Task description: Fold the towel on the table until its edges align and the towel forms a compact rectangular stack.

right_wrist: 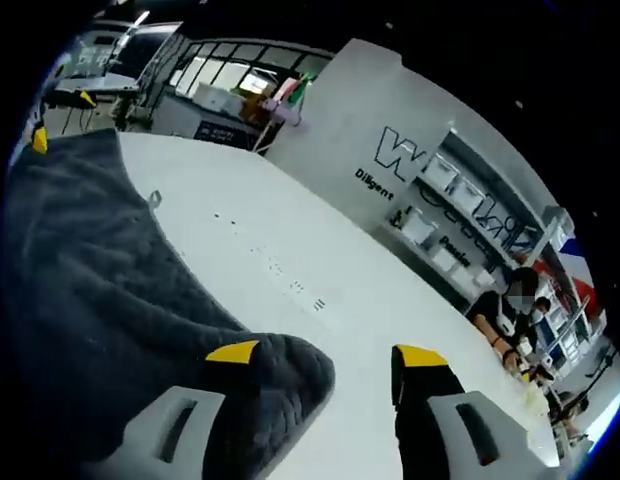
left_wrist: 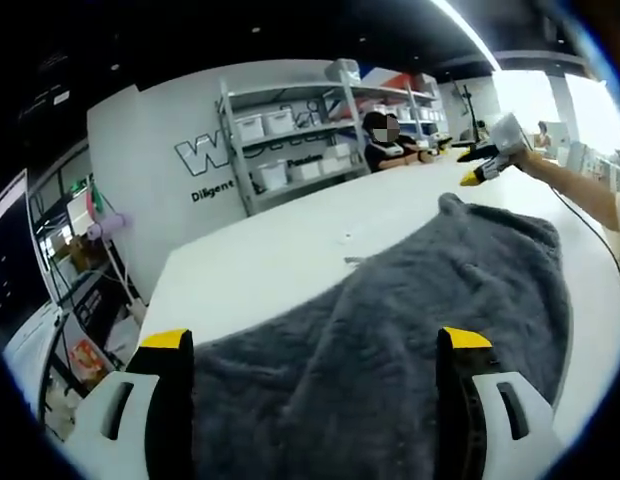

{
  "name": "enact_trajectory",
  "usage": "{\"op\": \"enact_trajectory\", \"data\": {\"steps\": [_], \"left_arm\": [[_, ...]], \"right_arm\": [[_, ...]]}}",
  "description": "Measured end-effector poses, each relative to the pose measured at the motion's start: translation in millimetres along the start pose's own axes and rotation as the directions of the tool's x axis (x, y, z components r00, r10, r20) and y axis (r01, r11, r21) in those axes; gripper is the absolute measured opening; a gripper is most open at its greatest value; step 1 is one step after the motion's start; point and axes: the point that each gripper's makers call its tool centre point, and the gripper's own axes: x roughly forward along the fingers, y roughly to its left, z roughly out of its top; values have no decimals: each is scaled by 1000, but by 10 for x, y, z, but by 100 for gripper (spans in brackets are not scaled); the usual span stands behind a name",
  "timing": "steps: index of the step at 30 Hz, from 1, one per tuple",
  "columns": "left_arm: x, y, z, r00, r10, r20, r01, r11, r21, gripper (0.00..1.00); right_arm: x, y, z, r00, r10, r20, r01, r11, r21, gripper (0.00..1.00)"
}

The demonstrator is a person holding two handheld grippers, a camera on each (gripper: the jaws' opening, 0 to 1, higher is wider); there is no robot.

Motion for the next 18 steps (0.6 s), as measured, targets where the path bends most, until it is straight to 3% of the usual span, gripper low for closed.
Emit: {"op": "enact_trajectory", "data": {"steps": [11, 18], "left_arm": [[-17, 8, 12, 1000, 6, 3, -6, 1000, -3, 99], [-12, 6, 17, 1000, 6, 5, -6, 1000, -6, 99]], "right_arm": [[-579, 43, -203, 1000, 25, 2, -25, 993, 115, 99], [-837, 239, -390, 997, 79, 13, -80, 981, 179, 99]]}}
